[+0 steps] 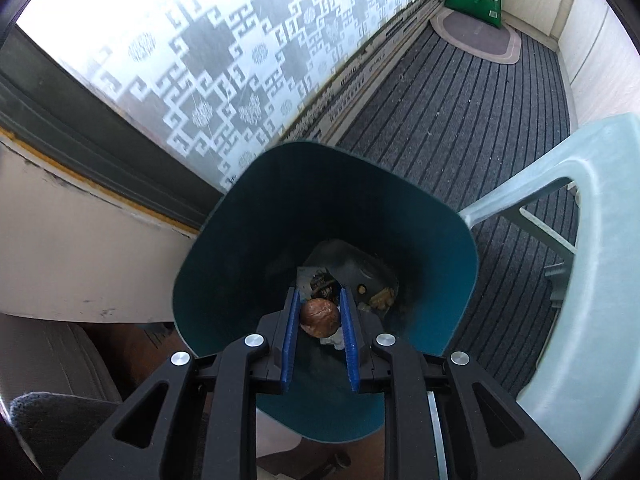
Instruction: Collect trash
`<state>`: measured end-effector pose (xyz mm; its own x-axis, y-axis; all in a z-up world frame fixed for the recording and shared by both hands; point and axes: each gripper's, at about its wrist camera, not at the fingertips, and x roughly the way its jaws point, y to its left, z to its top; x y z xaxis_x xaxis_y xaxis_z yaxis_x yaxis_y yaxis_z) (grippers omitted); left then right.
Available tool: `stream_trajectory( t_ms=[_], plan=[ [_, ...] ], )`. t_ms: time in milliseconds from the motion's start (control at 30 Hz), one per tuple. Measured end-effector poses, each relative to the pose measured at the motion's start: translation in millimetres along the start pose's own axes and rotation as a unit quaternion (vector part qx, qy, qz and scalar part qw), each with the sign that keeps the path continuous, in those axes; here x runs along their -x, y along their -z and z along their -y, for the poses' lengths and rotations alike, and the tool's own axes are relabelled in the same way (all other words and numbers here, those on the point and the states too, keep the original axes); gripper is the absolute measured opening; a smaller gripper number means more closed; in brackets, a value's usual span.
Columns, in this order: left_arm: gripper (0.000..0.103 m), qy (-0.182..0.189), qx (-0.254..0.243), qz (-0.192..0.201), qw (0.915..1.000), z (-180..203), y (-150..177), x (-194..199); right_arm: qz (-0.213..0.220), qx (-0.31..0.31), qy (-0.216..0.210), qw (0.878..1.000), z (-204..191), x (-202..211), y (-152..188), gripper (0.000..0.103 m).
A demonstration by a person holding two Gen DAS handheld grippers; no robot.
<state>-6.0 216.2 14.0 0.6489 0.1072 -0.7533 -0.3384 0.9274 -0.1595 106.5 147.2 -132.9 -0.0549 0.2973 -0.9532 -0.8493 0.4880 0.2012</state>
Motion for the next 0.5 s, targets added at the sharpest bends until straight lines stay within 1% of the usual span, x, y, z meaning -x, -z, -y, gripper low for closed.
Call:
stream_trajectory(
  t_ms=[167,200,233,267,433,500],
  plan=[
    [0.020,0.010,-0.003,0.021,0.9997,7,-7,17,-0.018,0.007,0.010,1.000,-3,-15,4,0.021],
    [0.020,0.013,-0.003,0.023,0.9996,7,-7,19,-0.021,0.009,0.012,1.000,-4,-17,5,0.025],
    [0.020,0.015,-0.003,0.025,0.9996,6,-7,20,-0.022,0.010,0.012,1.000,-5,-17,6,0.034],
    [0.020,0.016,-0.002,0.026,0.9995,6,-7,21,-0.020,0.011,0.012,1.000,-5,-15,7,0.036],
    [0.020,0.005,-0.007,0.046,0.9989,8,-9,37,0.009,0.027,0.019,0.999,-14,11,13,0.036],
    [0.025,0.004,-0.005,0.052,0.9987,8,-9,43,0.028,0.031,0.021,0.999,-17,29,18,0.036]
  ],
)
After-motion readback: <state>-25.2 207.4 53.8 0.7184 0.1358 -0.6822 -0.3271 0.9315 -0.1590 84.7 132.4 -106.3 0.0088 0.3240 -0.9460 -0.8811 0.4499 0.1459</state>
